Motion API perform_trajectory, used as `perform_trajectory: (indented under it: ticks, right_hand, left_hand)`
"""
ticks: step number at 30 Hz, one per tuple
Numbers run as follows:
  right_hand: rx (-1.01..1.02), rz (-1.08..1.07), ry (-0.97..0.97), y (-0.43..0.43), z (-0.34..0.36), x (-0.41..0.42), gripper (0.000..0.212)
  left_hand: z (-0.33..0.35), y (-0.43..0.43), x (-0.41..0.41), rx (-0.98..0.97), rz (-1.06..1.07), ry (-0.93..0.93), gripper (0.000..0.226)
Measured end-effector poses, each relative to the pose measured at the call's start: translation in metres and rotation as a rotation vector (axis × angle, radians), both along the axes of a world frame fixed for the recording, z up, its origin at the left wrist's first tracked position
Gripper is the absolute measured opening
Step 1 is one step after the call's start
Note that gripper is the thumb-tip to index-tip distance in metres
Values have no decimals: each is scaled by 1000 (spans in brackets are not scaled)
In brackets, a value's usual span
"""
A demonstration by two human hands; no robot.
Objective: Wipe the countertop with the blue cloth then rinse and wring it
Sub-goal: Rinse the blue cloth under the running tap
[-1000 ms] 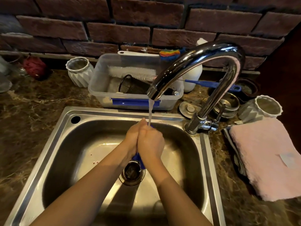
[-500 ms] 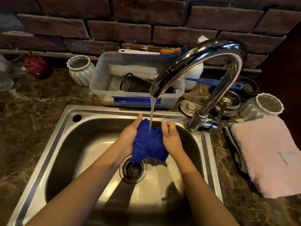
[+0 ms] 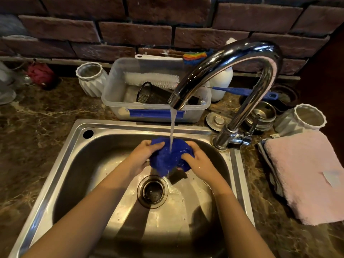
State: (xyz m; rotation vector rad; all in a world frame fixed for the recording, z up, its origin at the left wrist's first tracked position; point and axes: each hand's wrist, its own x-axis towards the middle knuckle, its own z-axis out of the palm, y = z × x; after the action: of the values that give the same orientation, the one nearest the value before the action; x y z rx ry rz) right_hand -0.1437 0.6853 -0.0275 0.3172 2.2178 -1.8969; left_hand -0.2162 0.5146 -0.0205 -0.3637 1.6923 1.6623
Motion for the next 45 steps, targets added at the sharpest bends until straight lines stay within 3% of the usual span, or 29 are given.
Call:
perform_trajectory:
  ticks: [1, 7, 11, 15, 20, 24, 26, 29, 31, 33, 36, 39, 41, 45]
  right_hand:
    - [-13, 1, -9, -2, 3, -3, 33]
    - [-191, -30, -171, -14, 6, -13, 36]
    - [240, -22, 10, -22, 16, -5, 19]
    - [513, -40, 81, -59, 19, -3, 25]
    - [637, -214, -156, -55, 5, -35, 40]
    - [673, -121, -261, -46, -4, -42, 39]
    - [572, -73, -241, -37, -12, -40, 36]
    - [196, -29, -121, -27, -16, -26, 28]
    - [104, 29, -9, -25, -15, -16, 29]
    - [-12, -44, 35, -24, -13, -12, 23]
    - [-296, -267, -112, -27, -12, -19, 20]
    - [-419, -384, -220, -28, -15, -26, 27]
    - [-277, -390, -180, -25, -13, -23, 24]
    - [256, -202, 60, -39, -6, -1, 10]
  left_hand:
    - [-7, -1, 4, -12, -4, -5, 50]
    - [-40, 9, 35, 429, -29, -201, 60]
    - [-28, 19, 25, 343, 187, -194, 51]
    - [-14, 30, 14, 163, 308, -93, 31]
    - [-18, 35, 29, 216, 178, -242, 26]
    - [-19, 32, 25, 241, 95, -277, 24]
    - [-17, 27, 24, 279, 53, -334, 30]
    - [-17, 14, 17, 316, 19, -386, 43]
    - [-19, 5, 8, 384, 24, -416, 48]
    - [-16, 1, 5, 387, -39, -420, 48]
    - [-24, -1, 11, 323, -101, -292, 51]
    - [-34, -4, 20, 450, -30, -228, 57]
    - [-39, -2, 25, 423, -10, -154, 54]
    - [-39, 15, 24, 224, 113, -43, 50]
